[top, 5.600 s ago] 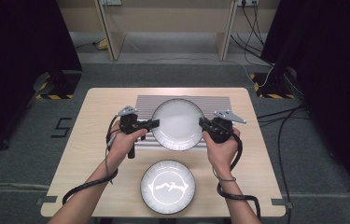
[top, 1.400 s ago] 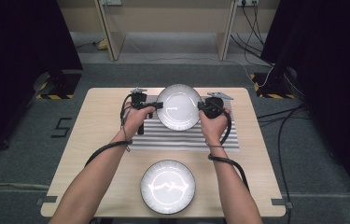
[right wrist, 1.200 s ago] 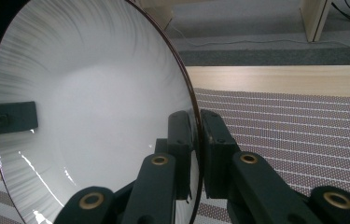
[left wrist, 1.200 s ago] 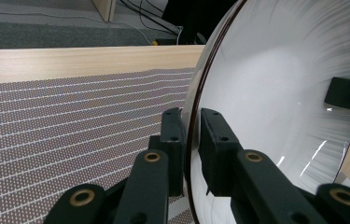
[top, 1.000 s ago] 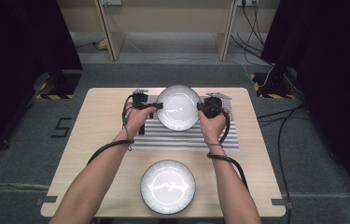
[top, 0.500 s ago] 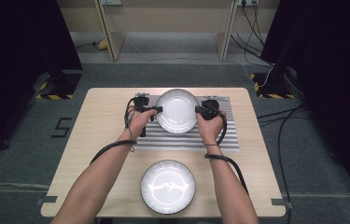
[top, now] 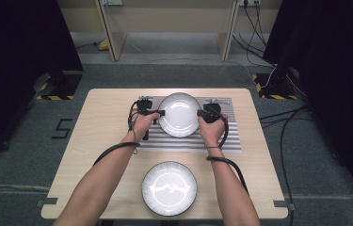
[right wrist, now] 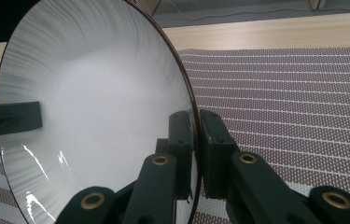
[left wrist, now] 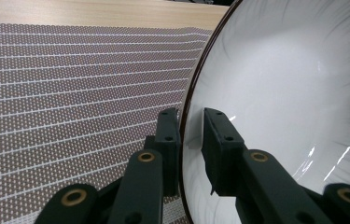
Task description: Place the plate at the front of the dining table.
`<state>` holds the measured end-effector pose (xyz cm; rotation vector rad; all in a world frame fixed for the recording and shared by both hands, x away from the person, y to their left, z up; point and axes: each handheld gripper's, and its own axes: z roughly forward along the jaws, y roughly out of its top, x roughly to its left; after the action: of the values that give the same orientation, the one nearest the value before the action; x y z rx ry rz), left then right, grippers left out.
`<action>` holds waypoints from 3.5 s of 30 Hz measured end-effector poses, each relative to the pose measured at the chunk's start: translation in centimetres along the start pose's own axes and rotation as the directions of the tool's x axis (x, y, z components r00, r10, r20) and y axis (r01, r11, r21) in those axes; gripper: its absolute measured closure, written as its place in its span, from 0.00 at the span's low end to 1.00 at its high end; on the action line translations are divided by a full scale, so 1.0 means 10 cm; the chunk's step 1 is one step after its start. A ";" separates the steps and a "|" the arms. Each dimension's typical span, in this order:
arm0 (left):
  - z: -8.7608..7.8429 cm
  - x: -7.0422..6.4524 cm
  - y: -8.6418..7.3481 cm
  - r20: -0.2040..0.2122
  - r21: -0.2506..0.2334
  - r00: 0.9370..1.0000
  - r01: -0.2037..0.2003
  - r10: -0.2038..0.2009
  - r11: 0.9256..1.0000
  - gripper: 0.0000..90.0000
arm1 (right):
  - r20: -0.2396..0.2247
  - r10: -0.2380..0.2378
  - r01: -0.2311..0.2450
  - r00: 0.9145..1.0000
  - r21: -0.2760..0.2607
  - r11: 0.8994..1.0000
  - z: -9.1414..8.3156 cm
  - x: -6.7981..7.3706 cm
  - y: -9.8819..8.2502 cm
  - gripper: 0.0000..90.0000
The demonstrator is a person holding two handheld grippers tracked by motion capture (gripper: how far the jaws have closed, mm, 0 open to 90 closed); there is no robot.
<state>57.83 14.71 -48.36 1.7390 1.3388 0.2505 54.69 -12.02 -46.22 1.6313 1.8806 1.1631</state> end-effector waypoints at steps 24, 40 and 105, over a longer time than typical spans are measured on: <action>0.13 0.02 -0.08 -0.095 0.009 0.995 -0.032 0.033 0.999 0.83 | 0.006 0.051 -0.051 0.999 0.005 0.999 0.18 -0.06 -0.06 0.94; 0.17 0.06 -0.11 -0.104 0.033 0.993 -0.055 0.058 0.998 0.84 | 0.034 0.093 -0.095 0.995 0.053 0.994 0.31 -0.14 -0.09 0.93; -0.96 0.23 -0.48 0.009 -0.035 0.991 -0.131 0.131 0.991 0.39 | 0.013 0.121 -0.121 0.993 0.052 0.991 -0.53 -0.36 -0.37 0.55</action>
<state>49.47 21.71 -47.21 1.7990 1.2064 0.3351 49.31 -17.04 -46.82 1.7987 1.8425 1.1599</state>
